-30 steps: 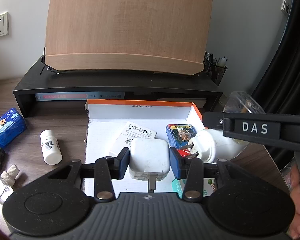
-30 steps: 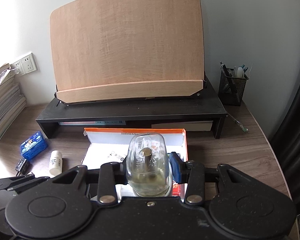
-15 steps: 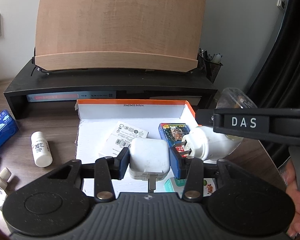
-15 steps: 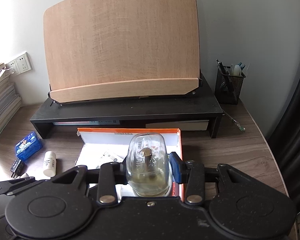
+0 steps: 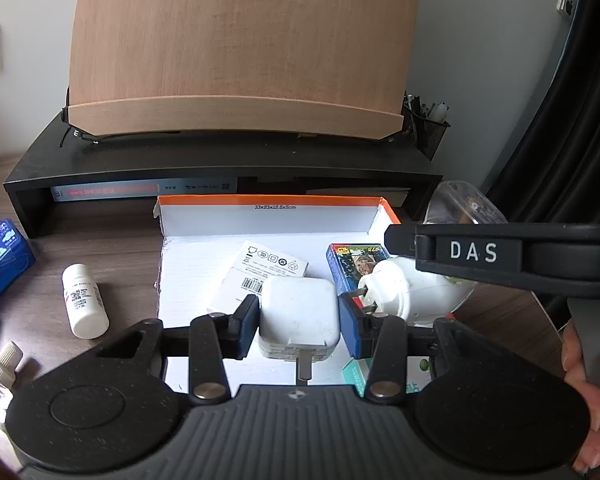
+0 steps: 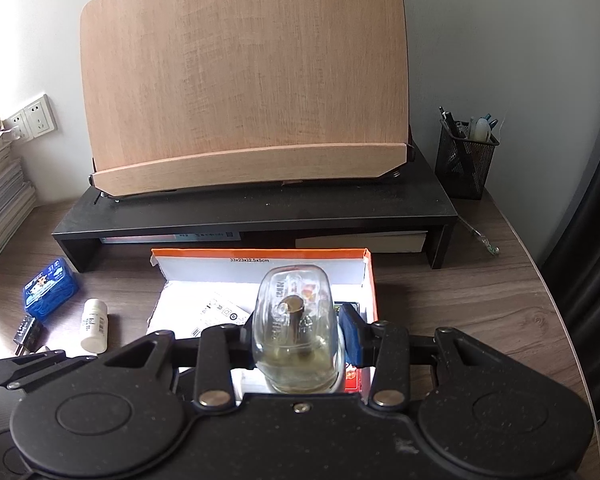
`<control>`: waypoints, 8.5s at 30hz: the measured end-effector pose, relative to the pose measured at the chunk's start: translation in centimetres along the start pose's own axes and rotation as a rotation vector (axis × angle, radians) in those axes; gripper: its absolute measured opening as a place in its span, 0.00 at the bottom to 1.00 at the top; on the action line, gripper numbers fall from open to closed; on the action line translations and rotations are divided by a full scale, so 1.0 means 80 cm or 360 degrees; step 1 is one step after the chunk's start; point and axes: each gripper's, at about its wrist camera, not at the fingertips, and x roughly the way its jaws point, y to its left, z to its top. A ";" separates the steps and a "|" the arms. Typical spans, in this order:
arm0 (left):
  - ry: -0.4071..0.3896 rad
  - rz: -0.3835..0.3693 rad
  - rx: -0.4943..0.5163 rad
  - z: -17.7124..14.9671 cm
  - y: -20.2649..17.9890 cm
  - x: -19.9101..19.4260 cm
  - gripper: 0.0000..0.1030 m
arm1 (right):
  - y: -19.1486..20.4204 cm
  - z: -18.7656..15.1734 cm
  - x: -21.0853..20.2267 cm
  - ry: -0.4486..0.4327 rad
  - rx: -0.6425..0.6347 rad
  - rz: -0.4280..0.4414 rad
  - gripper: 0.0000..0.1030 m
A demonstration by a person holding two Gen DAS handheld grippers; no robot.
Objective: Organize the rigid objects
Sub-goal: 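Lower the glass-bottle heater into the tray and open the right tool, then lower the white charger into the tray and open the left tool, then move the left tool to the black UGREEN charger while the right tool approaches the white pill bottle, then close the left tool on the black charger while the right tool grips the pill bottle, then lift the black charger and the pill bottle toward the tray with both tools, then carry the black charger and the pill bottle over the tray with both tools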
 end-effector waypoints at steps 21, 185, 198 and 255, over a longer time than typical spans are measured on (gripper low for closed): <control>0.0044 -0.0033 0.0041 -0.001 0.001 0.012 0.42 | -0.003 0.004 0.025 0.0073 -0.0007 -0.0026 0.47; 0.0040 0.0316 -0.0255 -0.039 0.327 -0.090 0.34 | 0.278 -0.040 0.055 0.0144 -0.0170 0.0229 0.39; -0.0037 0.0217 -0.0199 -0.049 0.301 -0.140 0.34 | 0.267 -0.079 -0.031 0.0065 -0.0053 0.0138 0.39; 0.0040 -0.0002 -0.0011 -0.095 -0.018 -0.132 0.35 | 0.002 -0.149 -0.167 -0.0074 0.0112 0.0035 0.39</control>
